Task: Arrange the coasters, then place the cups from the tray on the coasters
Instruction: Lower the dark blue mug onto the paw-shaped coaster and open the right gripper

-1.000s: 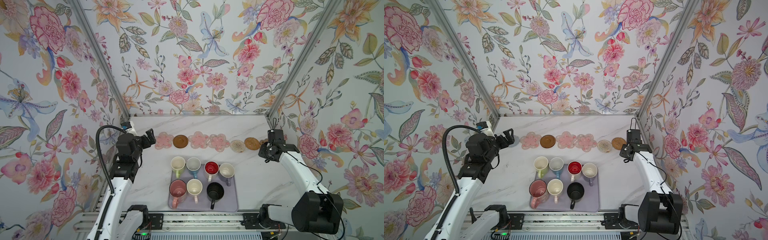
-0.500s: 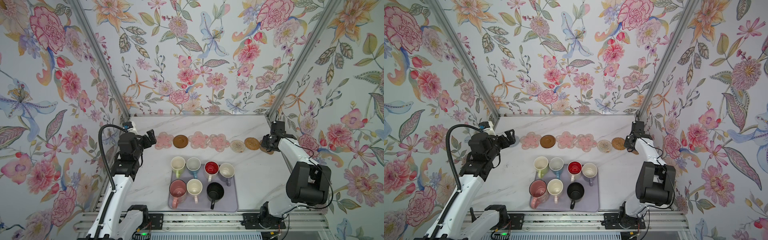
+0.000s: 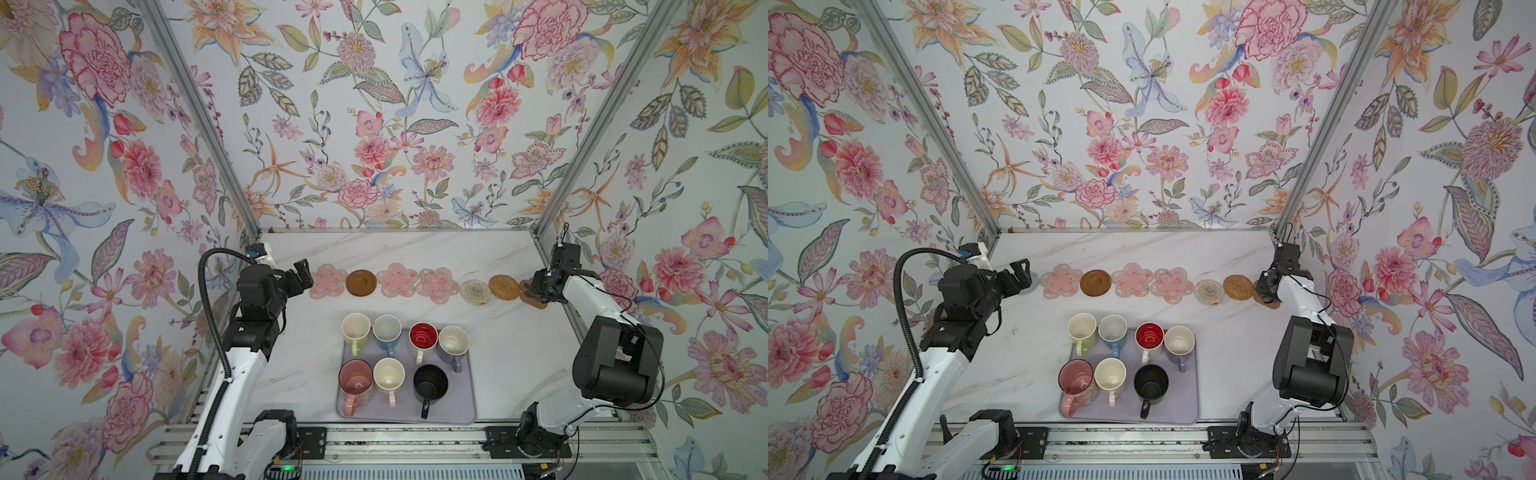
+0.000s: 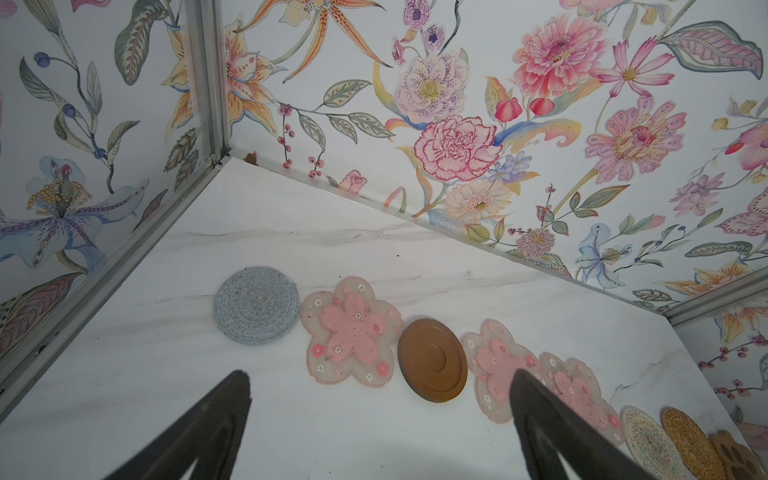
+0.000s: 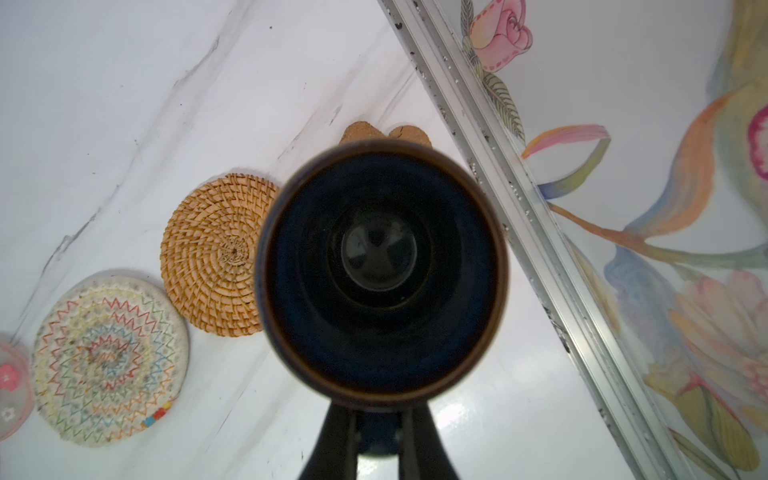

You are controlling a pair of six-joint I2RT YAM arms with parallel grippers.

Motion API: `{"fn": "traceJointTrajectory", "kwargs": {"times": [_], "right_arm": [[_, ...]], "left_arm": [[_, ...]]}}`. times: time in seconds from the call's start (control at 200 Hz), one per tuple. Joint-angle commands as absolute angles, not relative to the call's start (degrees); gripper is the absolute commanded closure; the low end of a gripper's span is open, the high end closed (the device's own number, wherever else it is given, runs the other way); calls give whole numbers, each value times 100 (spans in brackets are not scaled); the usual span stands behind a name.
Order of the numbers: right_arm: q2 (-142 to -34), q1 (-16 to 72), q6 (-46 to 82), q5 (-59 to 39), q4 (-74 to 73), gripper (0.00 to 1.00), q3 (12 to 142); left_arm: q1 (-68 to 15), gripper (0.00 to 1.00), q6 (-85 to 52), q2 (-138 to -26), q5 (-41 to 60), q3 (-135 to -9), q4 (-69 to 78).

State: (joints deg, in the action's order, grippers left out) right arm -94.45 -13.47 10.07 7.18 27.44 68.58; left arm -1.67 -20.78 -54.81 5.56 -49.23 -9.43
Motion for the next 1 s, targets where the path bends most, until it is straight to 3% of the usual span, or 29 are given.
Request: {"fn": "traceJointTrajectory", "kwargs": {"times": [0.0, 0.996], "right_arm": [[-9482, -1415, 1020, 639, 2359, 100, 6925], [-10195, -1511, 1010, 481, 2189, 100, 7130]], "left_arm": [[-134, 1, -2000, -5499, 542, -4888, -1011], [-79, 1, -2022, -5571, 598, -4896, -1002]]}}
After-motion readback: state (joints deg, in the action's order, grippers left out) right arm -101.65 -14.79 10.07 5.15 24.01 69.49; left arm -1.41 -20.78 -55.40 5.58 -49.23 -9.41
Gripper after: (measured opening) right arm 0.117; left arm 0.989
